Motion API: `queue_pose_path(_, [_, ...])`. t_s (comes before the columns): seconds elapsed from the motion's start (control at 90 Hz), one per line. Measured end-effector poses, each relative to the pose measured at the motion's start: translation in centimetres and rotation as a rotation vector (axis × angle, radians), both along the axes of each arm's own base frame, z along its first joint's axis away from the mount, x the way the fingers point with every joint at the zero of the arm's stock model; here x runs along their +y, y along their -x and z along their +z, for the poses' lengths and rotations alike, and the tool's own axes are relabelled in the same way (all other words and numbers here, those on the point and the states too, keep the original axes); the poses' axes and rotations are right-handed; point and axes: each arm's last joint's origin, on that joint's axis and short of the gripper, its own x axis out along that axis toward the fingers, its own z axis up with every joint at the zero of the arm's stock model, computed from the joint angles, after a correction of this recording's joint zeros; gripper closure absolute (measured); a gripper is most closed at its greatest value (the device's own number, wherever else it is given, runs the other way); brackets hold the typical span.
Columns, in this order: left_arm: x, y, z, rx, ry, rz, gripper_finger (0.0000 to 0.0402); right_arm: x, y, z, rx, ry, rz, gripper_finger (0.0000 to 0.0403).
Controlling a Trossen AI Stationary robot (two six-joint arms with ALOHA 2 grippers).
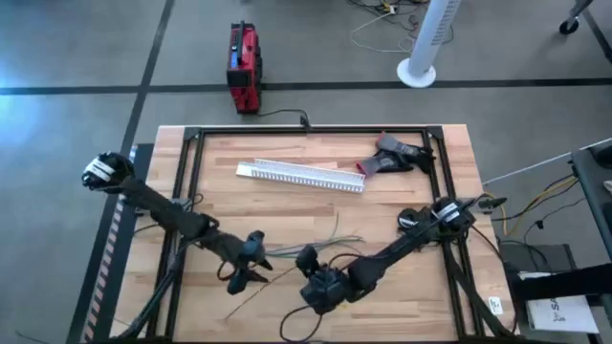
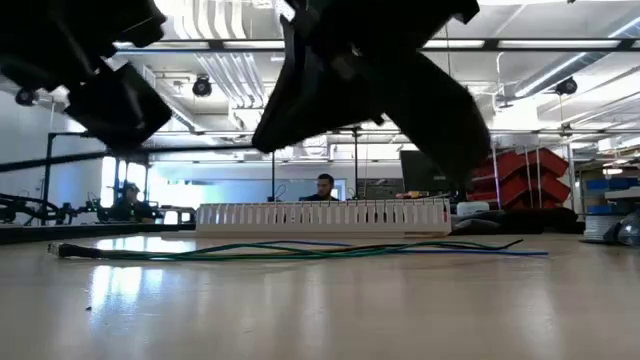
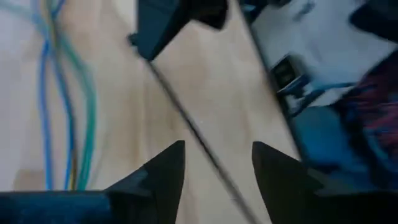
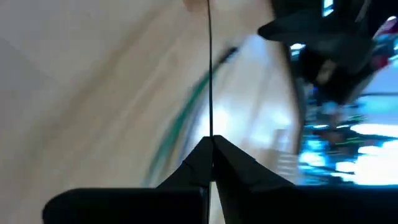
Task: Ziptie cables
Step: Insert the black ziptie on the cable wires
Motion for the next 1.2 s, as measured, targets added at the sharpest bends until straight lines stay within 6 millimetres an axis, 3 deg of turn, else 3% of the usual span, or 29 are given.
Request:
queue_pose_path(0.278, [2.9, -1.3, 0.3, -0.008, 0.062, -0.026, 0.0228, 1.2, 0.3, 1.0, 0.015, 0.292, 0.087, 0.0403])
queue_pose_path(0.5, [4.0, -1.7, 0.4, 0.009, 0.126, -0.059, 0.0236, 1.5, -0.2, 2.1, 0.024, 0.431, 0.139, 0.0403])
queue_pose_path(1.2, [3.9, -2.3, 1.7, -0.089, 0.179, -0.082, 0.0255, 0.4, -2.2, 3.6, 0.051, 0.702, 0.246, 0.0403])
